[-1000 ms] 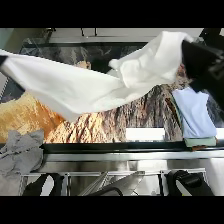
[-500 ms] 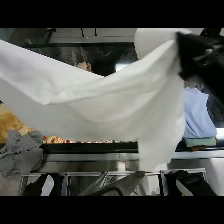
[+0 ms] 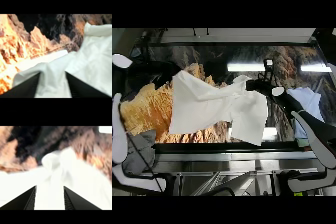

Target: Fold the shirts.

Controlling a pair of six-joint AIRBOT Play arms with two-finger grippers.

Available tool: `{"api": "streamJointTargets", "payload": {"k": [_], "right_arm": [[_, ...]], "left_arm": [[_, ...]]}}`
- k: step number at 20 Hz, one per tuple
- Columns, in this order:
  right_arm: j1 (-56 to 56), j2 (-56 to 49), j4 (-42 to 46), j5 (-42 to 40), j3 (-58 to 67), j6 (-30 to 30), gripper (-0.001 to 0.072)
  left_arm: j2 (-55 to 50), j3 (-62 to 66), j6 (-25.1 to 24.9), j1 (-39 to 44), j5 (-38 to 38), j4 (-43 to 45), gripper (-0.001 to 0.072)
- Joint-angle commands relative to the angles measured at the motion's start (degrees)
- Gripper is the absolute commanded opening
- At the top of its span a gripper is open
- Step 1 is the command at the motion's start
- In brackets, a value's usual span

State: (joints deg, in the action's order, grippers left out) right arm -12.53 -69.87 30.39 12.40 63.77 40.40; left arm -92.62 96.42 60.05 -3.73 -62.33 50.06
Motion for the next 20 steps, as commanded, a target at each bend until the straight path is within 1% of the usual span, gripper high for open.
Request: {"api": "streamJointTargets", "payload": {"k": [1, 3, 4, 5, 6, 8, 9, 10, 12, 13, 16, 20], "right_arm": [[0.87, -4.63, -1.03, -2.95, 0.09, 0.09, 0.0396], [3.13, -0.11, -1.01, -0.07, 0.07, 0.09, 0.0388], [5.53, 2.82, -1.01, 4.09, 0.07, 0.2, 0.0387], [8.35, 5.14, -0.79, 9.11, 0.04, 2.54, 0.0387], [12.17, 7.04, 0.66, 15.65, -0.02, 7.85, 0.0386], [21.11, 8.31, 8.55, 29.64, -0.02, 22.25, 0.0386], [25.64, 8.0, 12.85, 36.04, -0.04, 27.12, 0.0386], [30.36, 7.32, 16.35, 42.05, -0.04, 30.27, 0.0386], [37.62, 5.46, 17.59, 50.36, -0.04, 30.56, 0.0386], [40.09, 4.55, 17.59, 52.72, -0.04, 29.83, 0.0386], [42.45, 2.12, 17.66, 54.1, -0.04, 28.35, 0.0386], [41.38, 0.35, 17.44, 54.07, -0.04, 27.69, 0.0385]], "left_arm": [[-12.94, 11.26, 7.17, -1.11, -9.03, 1.46, 0.0668], [-13.49, 16.11, 11.04, -4.76, -15.15, 1.51, 0.0668], [-13.09, 17.55, 12.72, -6.62, -18.43, 1.49, 0.0668], [-12.26, 17.44, 13.57, -8.35, -21.29, 1.53, 0.0668], [-11.15, 15.93, 13.6, -10.08, -24.11, 1.57, 0.0667], [-8.37, 8.66, 13.84, -12.59, -28.85, 4.11, 0.0667], [-6.51, 3.06, 14.49, -13.51, -29.7, 7.5, 0.0667], [-4.72, -2.67, 14.64, -14.08, -29.64, 10.84, 0.0668], [-1.16, -14.34, 14.64, -15.34, -28.13, 16.59, 0.0667], [0.35, -19.65, 14.62, -16.04, -26.27, 17.86, 0.0667], [1.6, -28.57, 14.51, -17.44, -22.47, 17.92, 0.0667], [1.6, -32.94, 14.32, -17.7, -18.21, 17.73, 0.0667]]}}
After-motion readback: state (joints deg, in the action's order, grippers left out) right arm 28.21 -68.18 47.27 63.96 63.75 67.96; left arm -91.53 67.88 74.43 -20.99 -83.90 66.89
